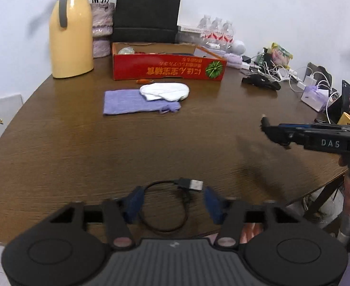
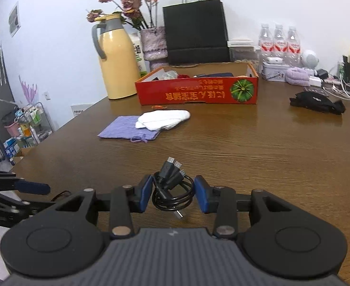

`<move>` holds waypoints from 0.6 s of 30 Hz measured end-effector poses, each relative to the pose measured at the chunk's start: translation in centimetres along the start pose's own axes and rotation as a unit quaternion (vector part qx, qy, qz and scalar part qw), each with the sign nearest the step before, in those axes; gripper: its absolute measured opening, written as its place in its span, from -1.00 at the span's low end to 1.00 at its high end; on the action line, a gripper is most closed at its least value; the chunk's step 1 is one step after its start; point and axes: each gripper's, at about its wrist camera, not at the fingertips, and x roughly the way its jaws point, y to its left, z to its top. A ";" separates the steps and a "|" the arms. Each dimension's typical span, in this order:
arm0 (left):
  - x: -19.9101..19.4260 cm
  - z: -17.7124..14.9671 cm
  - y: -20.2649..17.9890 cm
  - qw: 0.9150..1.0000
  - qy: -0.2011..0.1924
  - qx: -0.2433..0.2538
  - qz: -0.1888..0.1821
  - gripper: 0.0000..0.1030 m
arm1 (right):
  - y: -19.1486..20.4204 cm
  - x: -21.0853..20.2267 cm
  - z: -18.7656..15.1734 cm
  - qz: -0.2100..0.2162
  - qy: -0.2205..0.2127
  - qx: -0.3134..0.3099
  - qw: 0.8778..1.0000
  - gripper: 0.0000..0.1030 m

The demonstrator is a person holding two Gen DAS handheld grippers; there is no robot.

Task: Organize objects
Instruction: 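Carry both cables over the box and open both tools to drop them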

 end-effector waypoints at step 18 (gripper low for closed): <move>2.0 5.2 0.1 0.999 -0.042 -0.012 0.015 -0.89 | -1.8 0.3 0.6 -0.013 0.000 0.006 1.000 -0.22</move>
